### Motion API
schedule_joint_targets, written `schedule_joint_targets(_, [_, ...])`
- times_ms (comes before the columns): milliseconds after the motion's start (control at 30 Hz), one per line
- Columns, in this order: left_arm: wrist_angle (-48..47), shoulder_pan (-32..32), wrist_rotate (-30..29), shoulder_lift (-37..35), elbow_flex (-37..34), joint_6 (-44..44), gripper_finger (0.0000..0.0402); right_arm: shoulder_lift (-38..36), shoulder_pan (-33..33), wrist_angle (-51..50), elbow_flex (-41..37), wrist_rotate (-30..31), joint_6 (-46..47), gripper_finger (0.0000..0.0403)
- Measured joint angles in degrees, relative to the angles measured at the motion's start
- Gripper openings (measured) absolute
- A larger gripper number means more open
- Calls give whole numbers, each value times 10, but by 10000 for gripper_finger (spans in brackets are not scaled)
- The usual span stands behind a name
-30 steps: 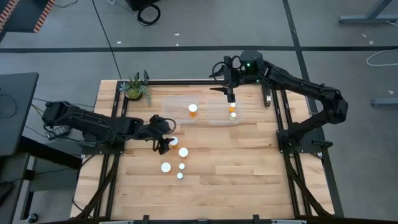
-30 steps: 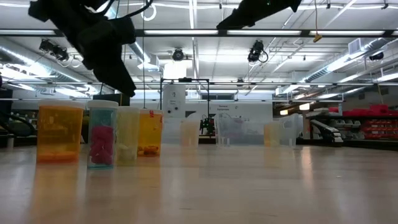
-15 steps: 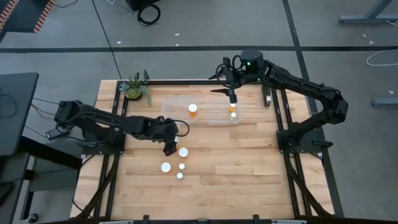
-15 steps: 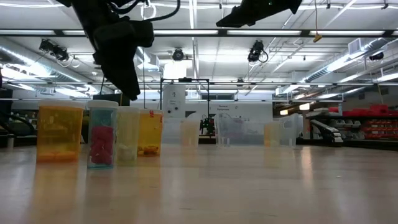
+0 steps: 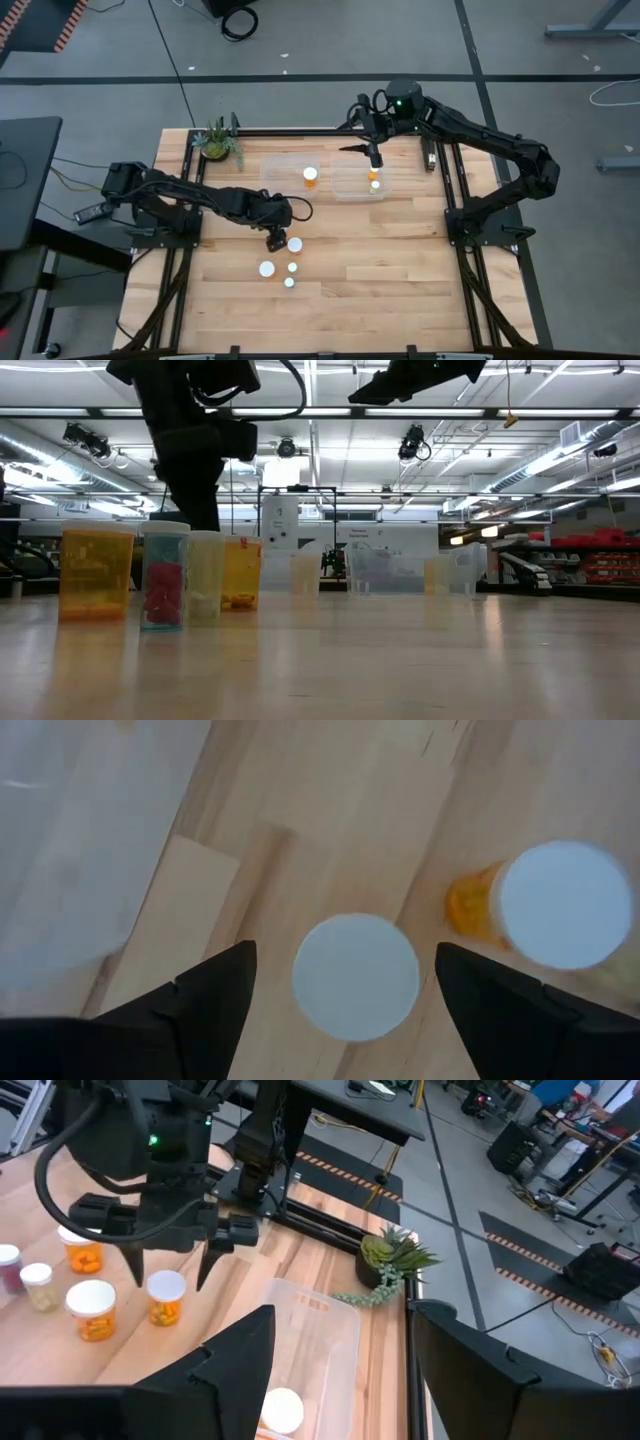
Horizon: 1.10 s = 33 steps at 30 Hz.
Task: Pick and place medicine bottles into bin by pill shape (circle, oval)
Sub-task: Put the large orange pill bottle into the left transparent bin
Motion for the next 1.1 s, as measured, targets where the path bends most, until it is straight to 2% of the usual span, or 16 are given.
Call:
schedule_joint_targets(567, [-2,0,11,38,0,7,313,0,2,0,0,0,3,244])
schedule_joint_targets(1100, [10,4,16,45,0,15,230,0,2,0,0,0,7,244])
